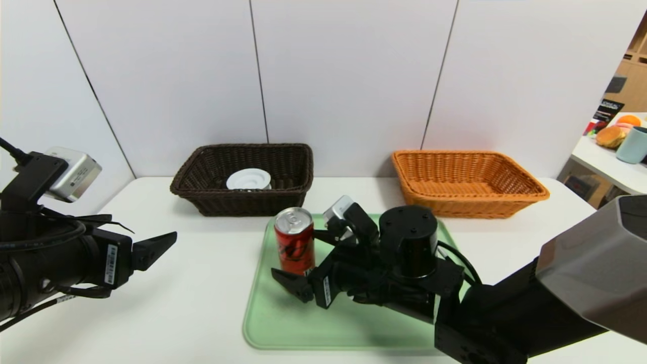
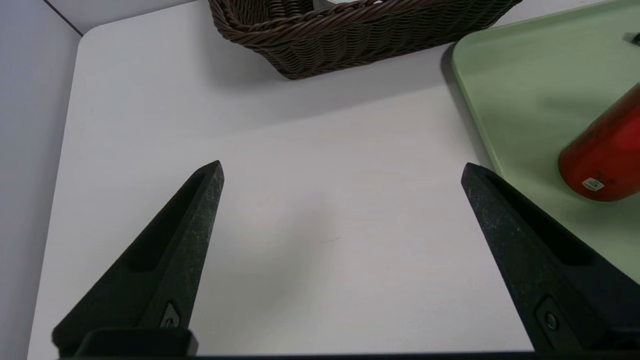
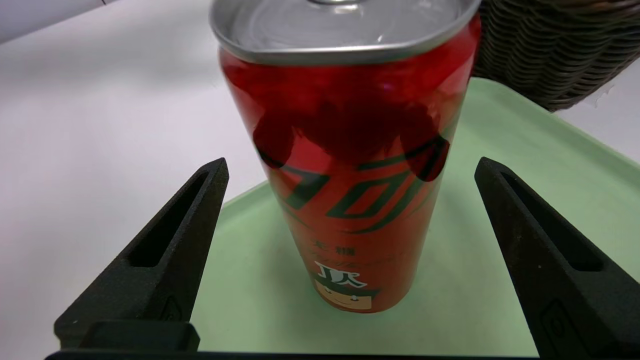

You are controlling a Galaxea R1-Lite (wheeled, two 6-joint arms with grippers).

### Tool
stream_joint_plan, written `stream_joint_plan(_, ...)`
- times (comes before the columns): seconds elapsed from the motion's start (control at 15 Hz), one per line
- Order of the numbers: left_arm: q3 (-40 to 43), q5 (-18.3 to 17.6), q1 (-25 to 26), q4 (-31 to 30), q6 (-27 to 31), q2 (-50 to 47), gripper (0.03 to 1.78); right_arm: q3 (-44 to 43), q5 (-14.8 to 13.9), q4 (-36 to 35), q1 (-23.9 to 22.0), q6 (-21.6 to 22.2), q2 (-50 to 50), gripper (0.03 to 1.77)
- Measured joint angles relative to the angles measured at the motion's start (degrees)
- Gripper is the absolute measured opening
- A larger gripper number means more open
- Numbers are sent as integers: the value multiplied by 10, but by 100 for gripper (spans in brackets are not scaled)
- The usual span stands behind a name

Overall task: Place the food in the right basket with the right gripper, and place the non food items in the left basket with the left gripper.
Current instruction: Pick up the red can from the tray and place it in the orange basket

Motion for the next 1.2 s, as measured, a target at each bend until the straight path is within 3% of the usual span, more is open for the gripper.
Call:
stream_joint_plan(0.27,0,0,0,0,0,1,169,-16,-14,0,0,1,20,170)
stream_joint_plan(1.2,0,-4,1,4,0,6,169,-57,-16,0,-1,-1,51,170)
